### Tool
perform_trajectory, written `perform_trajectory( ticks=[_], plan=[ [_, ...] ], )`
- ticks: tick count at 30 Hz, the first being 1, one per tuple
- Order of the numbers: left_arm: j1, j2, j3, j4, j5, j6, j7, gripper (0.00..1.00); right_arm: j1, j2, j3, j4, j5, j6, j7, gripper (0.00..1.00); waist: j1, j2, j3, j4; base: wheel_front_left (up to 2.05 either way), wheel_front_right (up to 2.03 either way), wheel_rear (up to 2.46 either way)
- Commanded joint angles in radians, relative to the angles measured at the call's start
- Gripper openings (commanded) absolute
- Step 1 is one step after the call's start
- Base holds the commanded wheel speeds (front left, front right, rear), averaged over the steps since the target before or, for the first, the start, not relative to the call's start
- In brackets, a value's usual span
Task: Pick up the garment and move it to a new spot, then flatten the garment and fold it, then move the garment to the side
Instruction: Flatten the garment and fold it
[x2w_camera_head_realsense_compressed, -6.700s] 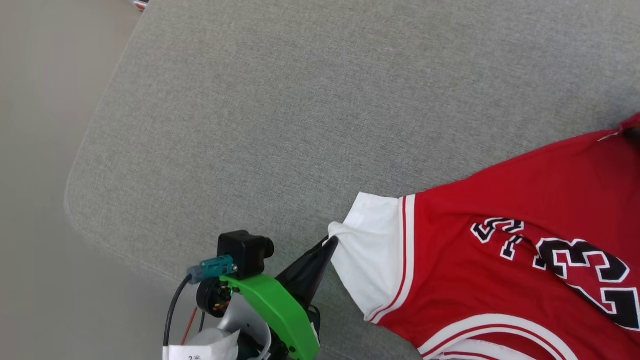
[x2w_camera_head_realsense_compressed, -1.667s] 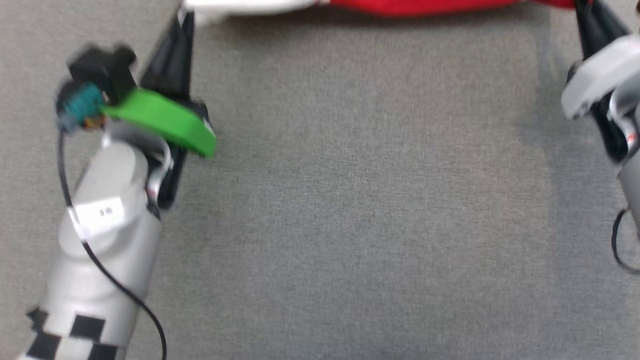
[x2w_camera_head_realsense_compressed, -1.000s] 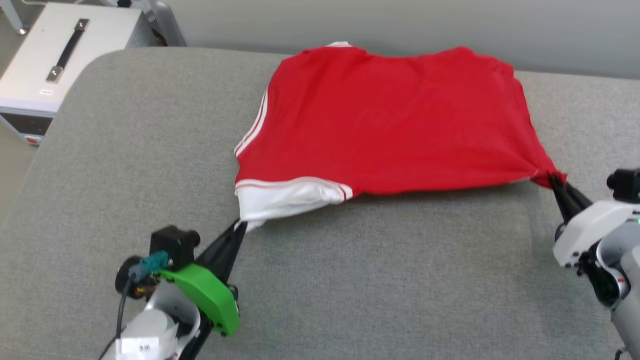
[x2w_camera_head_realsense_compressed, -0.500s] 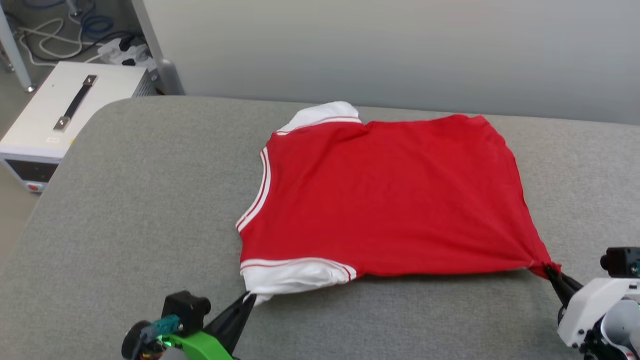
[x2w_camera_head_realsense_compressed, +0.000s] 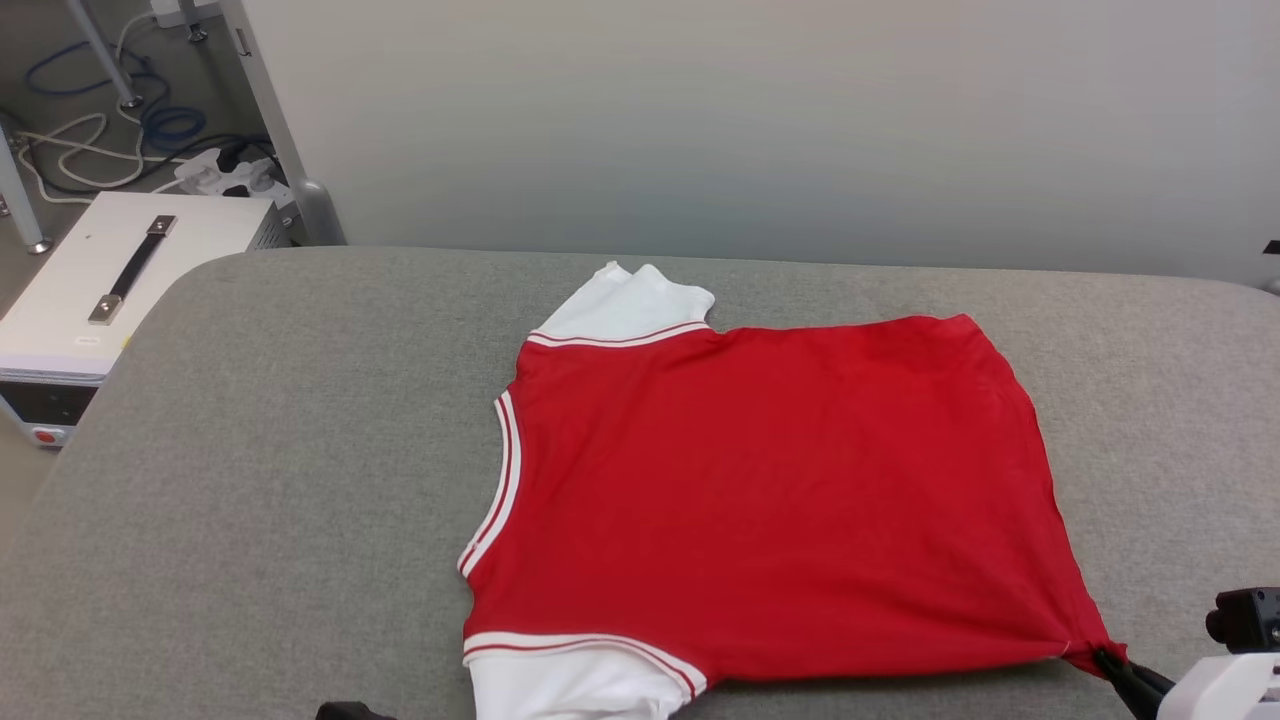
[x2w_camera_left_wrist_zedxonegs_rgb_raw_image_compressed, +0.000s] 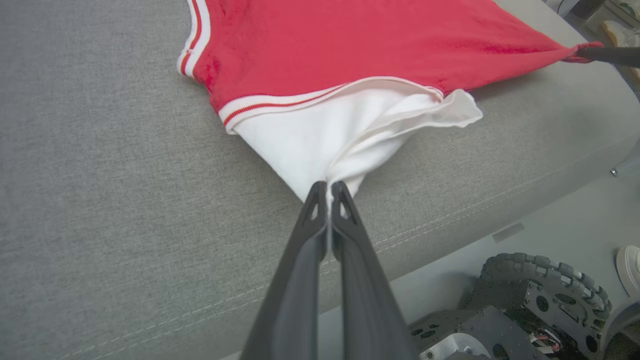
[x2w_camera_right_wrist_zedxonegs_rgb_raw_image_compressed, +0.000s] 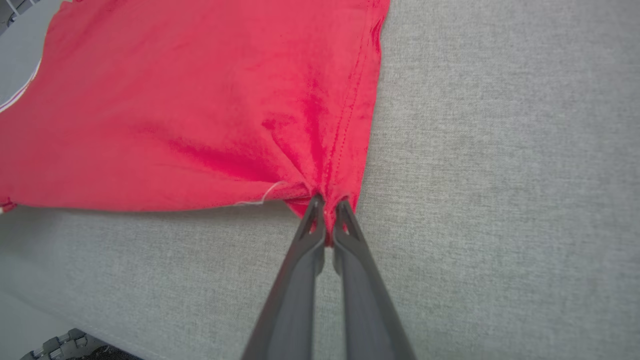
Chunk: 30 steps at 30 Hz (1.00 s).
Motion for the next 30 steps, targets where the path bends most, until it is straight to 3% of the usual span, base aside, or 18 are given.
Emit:
perform_trajectory(
  ticks=[1, 5, 9, 14, 30],
  plan=[
    [0.026, 0.023, -0.008, -0.024, -0.009, -0.004, 0.019, 0.0, 0.031, -0.008, -0.013, -0.022, -0.004, -0.002, 0.017, 0.0, 0.0001, -0.0001, -0.001, 0.007, 0.0, 0.0, 0.0],
    [0.044, 0.068, -0.003, -0.091, -0.012, 0.006, 0.056, 0.0, 0.097, -0.011, -0.066, -0.11, -0.007, -0.002, 0.071, 0.0, 0.0001, -0.0001, 0.015, 0.021, 0.0, 0.0, 0.0],
    [-0.009, 0.062, 0.031, -0.122, 0.006, 0.031, 0.03, 0.0, 0.113, 0.008, -0.133, -0.222, -0.029, -0.002, 0.121, 0.0, 0.0001, -0.0001, 0.045, 0.024, 0.0, 0.0, 0.0],
    [-0.11, 0.05, 0.059, -0.106, 0.018, 0.03, 0.02, 0.0, 0.068, 0.013, -0.17, -0.277, -0.06, -0.002, 0.175, 0.0, 0.0001, -0.0001, 0.084, 0.021, 0.0, 0.0, 0.0],
    [-0.441, 0.016, 0.047, 0.063, 0.033, -0.007, 0.051, 0.0, -0.154, 0.032, -0.193, -0.255, -0.149, -0.002, 0.325, 0.0, 0.0001, -0.0001, 0.301, 0.009, 0.0, 0.0, 0.0]
  ],
)
